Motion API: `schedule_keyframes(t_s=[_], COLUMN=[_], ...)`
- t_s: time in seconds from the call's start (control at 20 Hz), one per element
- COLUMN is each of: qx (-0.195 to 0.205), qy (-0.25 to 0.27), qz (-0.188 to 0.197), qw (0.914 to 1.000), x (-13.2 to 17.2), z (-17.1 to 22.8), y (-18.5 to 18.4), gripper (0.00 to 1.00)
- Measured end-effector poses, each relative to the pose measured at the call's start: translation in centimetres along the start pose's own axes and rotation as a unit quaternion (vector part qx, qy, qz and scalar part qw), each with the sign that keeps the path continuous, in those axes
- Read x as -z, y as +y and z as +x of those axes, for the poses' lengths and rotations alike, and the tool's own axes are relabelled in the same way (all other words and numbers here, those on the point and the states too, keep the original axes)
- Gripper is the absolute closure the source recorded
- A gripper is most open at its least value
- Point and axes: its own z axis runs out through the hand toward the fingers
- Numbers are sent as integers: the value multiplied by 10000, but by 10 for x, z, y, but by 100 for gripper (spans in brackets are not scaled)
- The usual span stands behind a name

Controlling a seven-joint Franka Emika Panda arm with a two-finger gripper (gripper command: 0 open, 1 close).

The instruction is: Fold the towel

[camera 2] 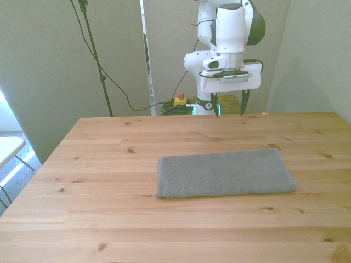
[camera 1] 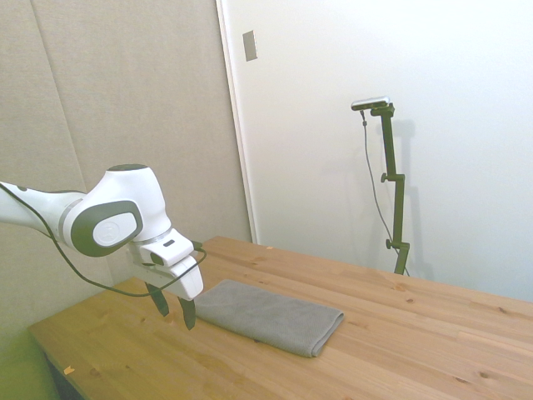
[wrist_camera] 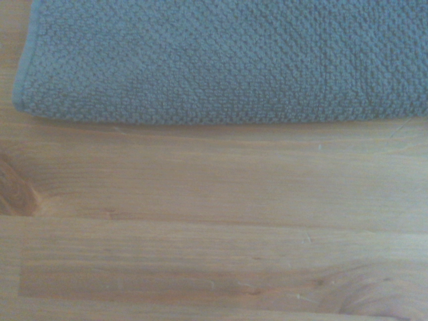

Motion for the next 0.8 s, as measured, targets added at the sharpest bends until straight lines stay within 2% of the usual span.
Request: schedule_keyframes(t_s=[0.25, 0.35, 0.45, 0.6, 0.8], qx=[34, 123, 323, 645, 948], qy=[71, 323, 741, 1332, 1662], qz=[-45, -182, -358, -671, -824], qw=[10000, 9992, 9961, 9867, 9781], x=[2, 4, 1, -17, -48], z=[3, 6, 3, -17, -45], y=[-3, -17, -49, -107, -170], gripper=[0, 0, 0, 0, 0])
